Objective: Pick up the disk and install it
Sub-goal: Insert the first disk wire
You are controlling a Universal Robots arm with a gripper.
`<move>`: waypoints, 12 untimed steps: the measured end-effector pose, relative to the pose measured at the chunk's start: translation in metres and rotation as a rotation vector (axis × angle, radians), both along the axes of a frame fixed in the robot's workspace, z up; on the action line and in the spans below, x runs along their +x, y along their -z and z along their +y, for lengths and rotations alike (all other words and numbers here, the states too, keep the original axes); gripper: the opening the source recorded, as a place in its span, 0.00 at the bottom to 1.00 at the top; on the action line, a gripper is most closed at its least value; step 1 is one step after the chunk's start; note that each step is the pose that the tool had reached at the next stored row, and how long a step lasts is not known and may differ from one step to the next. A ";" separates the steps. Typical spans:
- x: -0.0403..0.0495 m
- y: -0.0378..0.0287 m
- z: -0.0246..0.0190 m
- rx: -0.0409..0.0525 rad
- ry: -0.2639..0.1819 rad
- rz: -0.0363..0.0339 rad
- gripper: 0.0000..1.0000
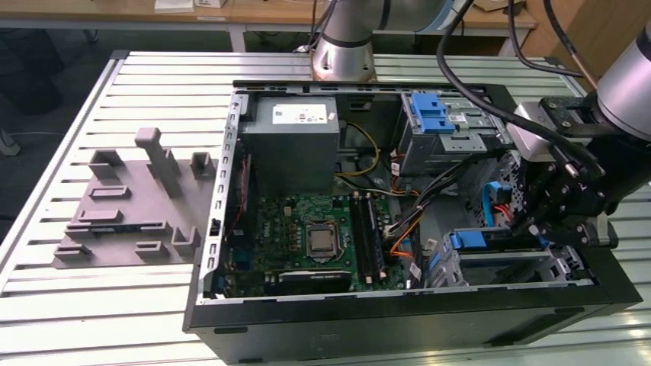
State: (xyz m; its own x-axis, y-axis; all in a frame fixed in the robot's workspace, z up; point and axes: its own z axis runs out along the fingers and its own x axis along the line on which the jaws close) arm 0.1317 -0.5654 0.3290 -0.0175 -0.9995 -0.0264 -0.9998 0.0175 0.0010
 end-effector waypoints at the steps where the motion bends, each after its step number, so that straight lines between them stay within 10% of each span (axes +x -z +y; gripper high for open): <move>1: 0.0001 0.0002 0.0000 -0.0001 0.000 0.0000 0.17; 12: 0.0001 0.0002 0.0000 0.0005 0.000 0.0000 0.24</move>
State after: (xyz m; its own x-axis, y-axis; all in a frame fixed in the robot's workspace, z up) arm 0.1319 -0.5654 0.3288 -0.0177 -0.9995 -0.0269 -0.9998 0.0176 0.0010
